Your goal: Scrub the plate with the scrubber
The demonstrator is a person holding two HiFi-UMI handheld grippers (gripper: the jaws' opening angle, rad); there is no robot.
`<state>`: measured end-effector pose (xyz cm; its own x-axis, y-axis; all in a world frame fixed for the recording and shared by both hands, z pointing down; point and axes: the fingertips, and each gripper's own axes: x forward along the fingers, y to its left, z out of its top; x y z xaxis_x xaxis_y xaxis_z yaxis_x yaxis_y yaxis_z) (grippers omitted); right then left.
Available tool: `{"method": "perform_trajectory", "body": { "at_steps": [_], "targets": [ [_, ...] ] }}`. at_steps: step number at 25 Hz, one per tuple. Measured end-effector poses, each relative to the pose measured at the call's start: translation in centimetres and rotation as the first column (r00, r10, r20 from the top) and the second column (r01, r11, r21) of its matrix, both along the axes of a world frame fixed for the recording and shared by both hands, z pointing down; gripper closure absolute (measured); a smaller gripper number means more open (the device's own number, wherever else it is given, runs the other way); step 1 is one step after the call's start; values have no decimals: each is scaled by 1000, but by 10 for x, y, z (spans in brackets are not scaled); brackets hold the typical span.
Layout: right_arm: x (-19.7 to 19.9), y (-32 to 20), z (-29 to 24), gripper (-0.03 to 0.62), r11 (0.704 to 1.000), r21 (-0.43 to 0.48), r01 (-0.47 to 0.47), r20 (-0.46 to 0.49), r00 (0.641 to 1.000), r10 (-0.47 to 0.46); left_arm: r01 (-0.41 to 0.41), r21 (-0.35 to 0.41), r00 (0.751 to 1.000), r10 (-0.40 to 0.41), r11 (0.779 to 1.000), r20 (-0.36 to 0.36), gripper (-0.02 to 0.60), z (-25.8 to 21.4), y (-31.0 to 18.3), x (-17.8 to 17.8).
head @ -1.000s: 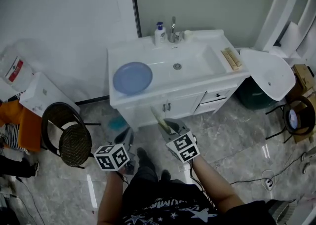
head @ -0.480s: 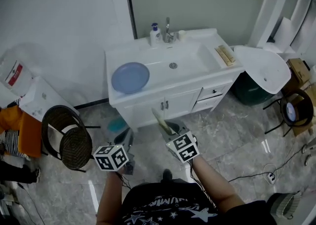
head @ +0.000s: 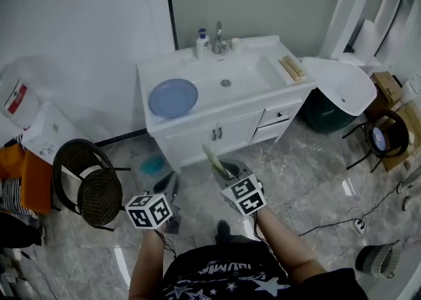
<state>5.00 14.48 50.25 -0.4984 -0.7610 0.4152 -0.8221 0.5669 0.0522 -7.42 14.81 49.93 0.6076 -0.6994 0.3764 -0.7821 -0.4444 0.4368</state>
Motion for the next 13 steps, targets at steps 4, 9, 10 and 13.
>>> {"method": "perform_trajectory", "body": {
  "at_steps": [4, 9, 10, 13],
  "targets": [
    [-8, 16, -7, 523, 1000, 16, -15, 10, 1000, 15, -7, 15, 1000, 7, 1000, -3, 563, -3, 17, -8],
    [-18, 44, -4, 523, 999, 9, -31, 21, 999, 31, -20, 15, 999, 20, 1000, -30, 563, -6, 39, -15],
    [-20, 49, -2, 523, 999, 8, -33, 22, 999, 33, -20, 14, 999, 21, 1000, -36, 563, -5, 43, -16],
    [-25, 62, 3, 523, 999, 4, -36, 27, 999, 36, -22, 13, 999, 23, 1000, -44, 563, 0, 54, -21]
  ]
}}
